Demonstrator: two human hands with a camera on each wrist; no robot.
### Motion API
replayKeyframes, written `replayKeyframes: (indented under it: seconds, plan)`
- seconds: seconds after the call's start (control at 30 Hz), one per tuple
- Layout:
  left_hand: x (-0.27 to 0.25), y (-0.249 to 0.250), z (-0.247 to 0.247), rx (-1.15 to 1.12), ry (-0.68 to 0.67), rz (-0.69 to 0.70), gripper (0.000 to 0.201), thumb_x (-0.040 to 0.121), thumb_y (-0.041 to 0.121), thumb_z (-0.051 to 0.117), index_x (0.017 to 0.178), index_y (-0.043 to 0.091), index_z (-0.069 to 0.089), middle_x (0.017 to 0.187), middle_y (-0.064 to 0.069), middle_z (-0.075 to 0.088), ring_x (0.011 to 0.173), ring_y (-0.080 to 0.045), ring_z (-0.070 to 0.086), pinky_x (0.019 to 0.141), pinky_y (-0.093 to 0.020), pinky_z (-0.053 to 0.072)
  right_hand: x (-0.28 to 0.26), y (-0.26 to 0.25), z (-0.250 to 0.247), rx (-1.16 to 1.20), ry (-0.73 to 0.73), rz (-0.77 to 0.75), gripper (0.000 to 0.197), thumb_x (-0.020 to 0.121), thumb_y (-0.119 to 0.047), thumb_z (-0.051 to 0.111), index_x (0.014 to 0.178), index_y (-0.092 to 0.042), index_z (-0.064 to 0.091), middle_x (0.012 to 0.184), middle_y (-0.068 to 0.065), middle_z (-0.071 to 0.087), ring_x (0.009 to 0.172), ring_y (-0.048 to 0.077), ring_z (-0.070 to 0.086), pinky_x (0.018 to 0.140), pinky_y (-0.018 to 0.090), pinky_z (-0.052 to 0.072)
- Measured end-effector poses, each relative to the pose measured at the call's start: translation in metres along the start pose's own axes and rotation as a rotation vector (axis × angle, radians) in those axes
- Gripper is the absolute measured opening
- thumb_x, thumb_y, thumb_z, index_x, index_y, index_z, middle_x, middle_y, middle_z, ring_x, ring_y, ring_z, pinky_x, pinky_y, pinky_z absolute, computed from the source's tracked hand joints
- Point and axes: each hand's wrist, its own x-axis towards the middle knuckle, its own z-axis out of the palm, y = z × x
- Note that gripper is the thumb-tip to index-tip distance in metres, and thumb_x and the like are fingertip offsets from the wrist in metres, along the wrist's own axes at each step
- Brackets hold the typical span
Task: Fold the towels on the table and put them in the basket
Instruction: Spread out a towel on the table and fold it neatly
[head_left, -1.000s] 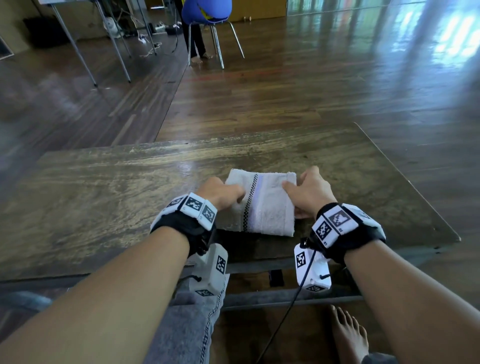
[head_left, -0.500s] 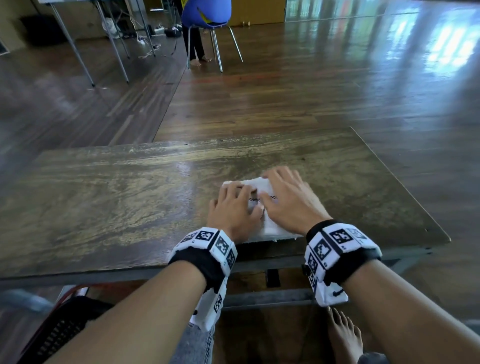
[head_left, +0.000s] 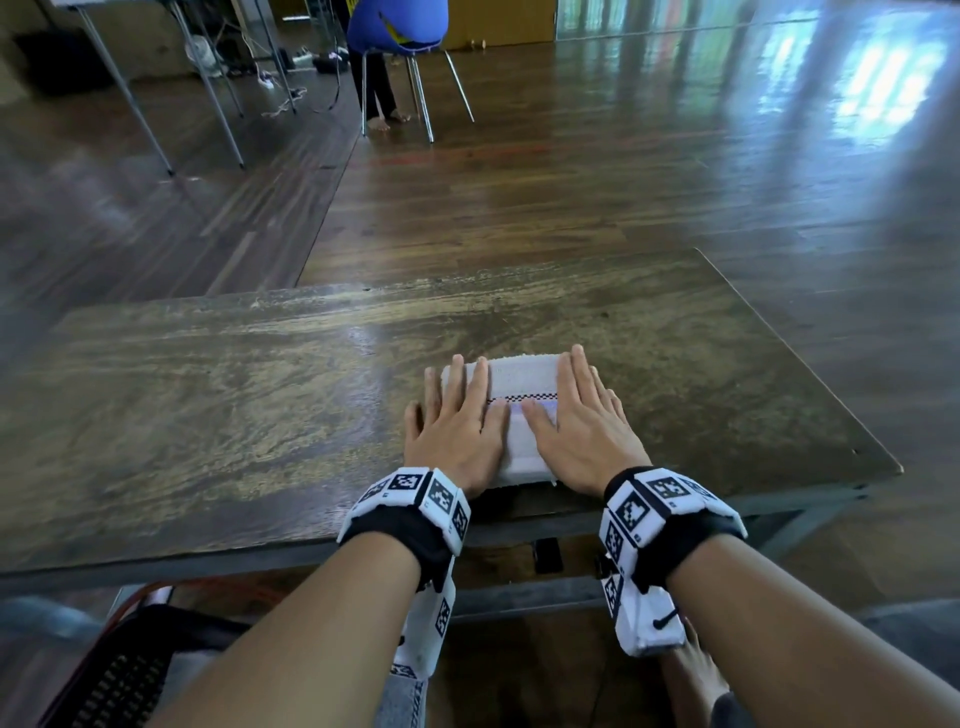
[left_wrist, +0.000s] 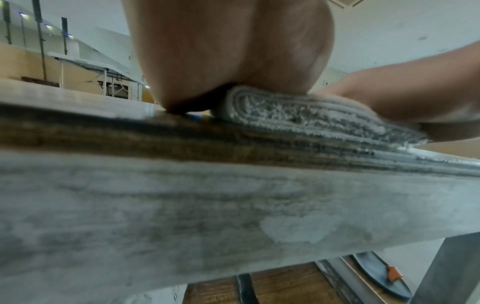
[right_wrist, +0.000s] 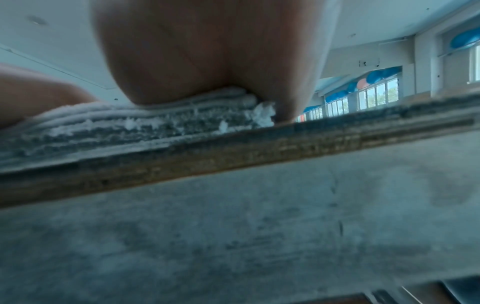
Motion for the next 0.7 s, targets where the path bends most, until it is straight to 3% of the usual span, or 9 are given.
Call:
replayKeyframes:
  seconds: [0.1, 0.2, 0.27, 0.33, 0.4, 0.47, 0.53, 0.6, 0.7]
  plan:
    - [-0.003, 0.002, -0.002, -0.023, 0.005, -0.066, 0.067, 0.098, 0.060, 0.013, 0.154, 0.037, -0.014, 0.163, 0.006, -0.021, 0.149, -0.015, -0.023, 0.122, -0.044, -0.010, -0.003, 0.001, 0.002, 0.025, 0.020, 0.040, 0.088, 0.100, -0.062, 0.027, 0.159, -0.010, -0.012, 0.168, 0.004, -0.016, 0.155, 0.014, -0.010, 0.126, 0.035, -0.003]
    - [-0.010, 0.005, -0.003, -0.059, 0.081, -0.181, 0.081, 0.096, 0.064, 0.018, 0.156, 0.019, -0.012, 0.165, -0.004, -0.014, 0.151, -0.018, -0.017, 0.123, -0.042, -0.009, -0.006, 0.001, 0.003, 0.032, 0.011, 0.040, 0.089, 0.100, -0.062, 0.027, 0.158, -0.009, -0.014, 0.168, 0.006, -0.016, 0.155, 0.015, -0.011, 0.125, 0.036, -0.004]
    - [-0.015, 0.009, -0.004, -0.095, 0.144, -0.243, 0.087, 0.095, 0.065, 0.026, 0.156, 0.008, 0.003, 0.166, -0.011, -0.003, 0.153, -0.023, -0.007, 0.124, -0.042, -0.003, -0.009, -0.001, 0.004, 0.039, -0.005, 0.049, 0.088, 0.101, -0.061, 0.027, 0.158, -0.008, -0.015, 0.168, 0.007, -0.016, 0.155, 0.018, -0.012, 0.126, 0.038, -0.005]
    - [-0.021, 0.011, -0.008, -0.148, 0.230, -0.251, 0.077, 0.093, 0.060, 0.041, 0.145, 0.004, 0.031, 0.159, -0.016, 0.022, 0.149, -0.030, 0.016, 0.122, -0.045, 0.013, -0.014, -0.007, 0.005, 0.055, -0.026, 0.057, 0.088, 0.102, -0.059, 0.029, 0.158, -0.006, -0.015, 0.168, 0.009, -0.016, 0.155, 0.021, -0.013, 0.125, 0.040, -0.006]
    - [-0.025, 0.009, -0.020, -0.262, 0.294, -0.248, 0.060, 0.088, 0.050, 0.059, 0.126, 0.005, 0.050, 0.141, -0.012, 0.042, 0.133, -0.029, 0.041, 0.113, -0.044, 0.032, -0.020, -0.016, 0.005, 0.094, -0.038, 0.068, 0.088, 0.102, -0.057, 0.032, 0.158, -0.006, -0.014, 0.168, 0.012, -0.013, 0.155, 0.025, -0.013, 0.124, 0.042, -0.006]
    - [-0.029, 0.001, -0.037, -0.469, 0.296, -0.258, 0.040, 0.083, 0.037, 0.071, 0.109, 0.008, 0.060, 0.120, -0.009, 0.057, 0.110, -0.026, 0.059, 0.093, -0.039, 0.049, -0.026, -0.029, 0.004, 0.202, -0.031, 0.073, 0.085, 0.102, -0.057, 0.030, 0.159, -0.009, -0.012, 0.168, 0.011, -0.007, 0.155, 0.027, -0.011, 0.124, 0.043, -0.004]
    - [-0.039, -0.011, -0.056, -0.744, 0.239, -0.245, 0.025, 0.081, 0.026, 0.072, 0.101, 0.014, 0.065, 0.101, -0.005, 0.070, 0.092, -0.021, 0.067, 0.075, -0.034, 0.054, -0.035, -0.042, 0.004, 0.354, -0.017, 0.044, 0.081, 0.101, -0.062, 0.022, 0.159, -0.015, -0.010, 0.169, 0.007, 0.001, 0.155, 0.026, -0.004, 0.124, 0.042, -0.002]
    - [-0.054, -0.025, -0.076, -0.983, 0.165, -0.213, 0.022, 0.078, 0.020, 0.072, 0.100, 0.019, 0.068, 0.093, -0.004, 0.075, 0.088, -0.022, 0.071, 0.076, -0.036, 0.058, -0.046, -0.057, 0.004, 0.481, -0.027, 0.006, 0.078, 0.100, -0.065, 0.019, 0.159, -0.022, -0.009, 0.168, 0.005, 0.015, 0.155, 0.025, 0.005, 0.123, 0.042, 0.002]
    - [-0.084, -0.054, -0.107, -1.203, 0.138, -0.147, 0.016, 0.078, 0.009, 0.072, 0.091, 0.020, 0.071, 0.081, -0.004, 0.077, 0.072, -0.021, 0.073, 0.059, -0.030, 0.057, -0.060, -0.091, 0.005, 0.600, -0.075, -0.054, 0.070, 0.098, -0.068, 0.025, 0.155, -0.037, -0.001, 0.160, 0.007, 0.033, 0.146, 0.026, 0.034, 0.116, 0.040, 0.028]
